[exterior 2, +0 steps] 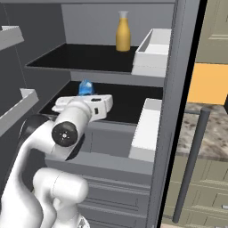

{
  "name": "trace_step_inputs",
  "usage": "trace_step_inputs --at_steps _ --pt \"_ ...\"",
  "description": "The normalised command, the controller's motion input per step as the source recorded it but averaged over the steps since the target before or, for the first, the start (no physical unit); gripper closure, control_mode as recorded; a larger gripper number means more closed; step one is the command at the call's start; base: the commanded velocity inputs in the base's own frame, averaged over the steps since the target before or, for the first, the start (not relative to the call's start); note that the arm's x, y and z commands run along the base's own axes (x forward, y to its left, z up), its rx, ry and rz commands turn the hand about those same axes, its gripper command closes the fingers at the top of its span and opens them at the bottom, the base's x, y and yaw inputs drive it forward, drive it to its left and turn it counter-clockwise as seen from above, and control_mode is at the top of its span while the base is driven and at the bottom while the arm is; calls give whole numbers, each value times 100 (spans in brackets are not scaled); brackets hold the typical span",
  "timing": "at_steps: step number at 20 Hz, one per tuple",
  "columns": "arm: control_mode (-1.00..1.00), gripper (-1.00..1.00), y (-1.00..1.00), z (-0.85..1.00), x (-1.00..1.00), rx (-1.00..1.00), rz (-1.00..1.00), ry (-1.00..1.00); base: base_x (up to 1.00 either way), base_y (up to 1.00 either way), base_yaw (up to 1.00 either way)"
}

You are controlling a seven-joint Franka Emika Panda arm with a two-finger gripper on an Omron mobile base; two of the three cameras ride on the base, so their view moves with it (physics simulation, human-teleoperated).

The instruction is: Take out the milk from the fridge and place it on the tray on the counter. Then take the sugar cube near the tray and place it in the tray.

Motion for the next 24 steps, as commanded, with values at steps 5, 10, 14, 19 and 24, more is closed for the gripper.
trace_step_inputs --at_steps 5,10,14,19,24 --pt "-100 100 31 11 -48 -12 -3 18 0 0 0" --pt "-100 100 23 0 -34 -7 -5 16 0 0 0" --pt "-100 100 1 -3 -15 -2 -3 5 0 0 0" --pt "-100 100 17 0 -10 0 -12 13 0 0 0" --pt "-100 100 37 0 -43 12 -11 5 0 0 0"
